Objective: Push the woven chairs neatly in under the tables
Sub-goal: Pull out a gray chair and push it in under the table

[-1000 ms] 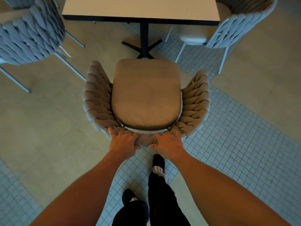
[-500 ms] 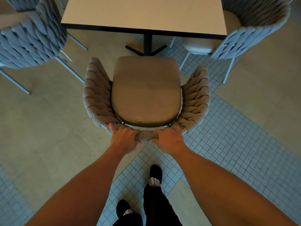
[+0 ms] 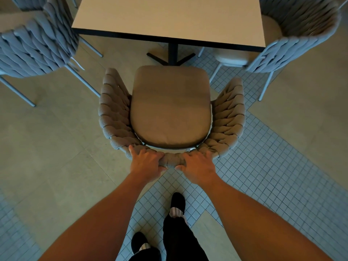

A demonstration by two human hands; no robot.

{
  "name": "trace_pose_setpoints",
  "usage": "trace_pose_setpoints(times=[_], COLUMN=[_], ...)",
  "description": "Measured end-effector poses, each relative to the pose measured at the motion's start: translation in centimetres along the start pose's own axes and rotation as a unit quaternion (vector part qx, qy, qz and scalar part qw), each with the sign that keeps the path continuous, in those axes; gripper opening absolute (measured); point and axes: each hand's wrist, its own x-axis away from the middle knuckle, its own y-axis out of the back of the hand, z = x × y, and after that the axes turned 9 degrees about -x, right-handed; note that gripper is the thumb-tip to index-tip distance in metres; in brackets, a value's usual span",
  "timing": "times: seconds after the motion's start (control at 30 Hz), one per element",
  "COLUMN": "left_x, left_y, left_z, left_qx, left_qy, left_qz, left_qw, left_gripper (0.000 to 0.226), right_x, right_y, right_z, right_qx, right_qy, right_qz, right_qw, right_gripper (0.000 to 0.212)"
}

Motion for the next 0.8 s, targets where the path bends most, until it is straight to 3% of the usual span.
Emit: trace_pose_setpoints(times=[0.2,0.43,0.8], left_x=[0.4,2.1,7.2], left_y=[1.2,2.5,7.4], left_z=[0.4,2.6,7.8], left_qx=[0.048,0.115,0.137], left_qy=[-0.006,0.005,0.126], left_qz=[0.037,-0.003,-0.010], left_qw=[0.998,0.993,0.983], left_gripper=[0.055,0.037,0.040], right_x=[0.4,0.8,0.2], right_y=[0.4,2.5,9.1], right_z=[0.1,0.6,7.1], right_qx=[-0.009,-0.023,-0.024], right_qy=[0.004,0.027,0.117], right_qz=[0.019,0.046,0.027], right_qw=[1.000,0.998,0.992], right_gripper=[0.058,0.043,0.048])
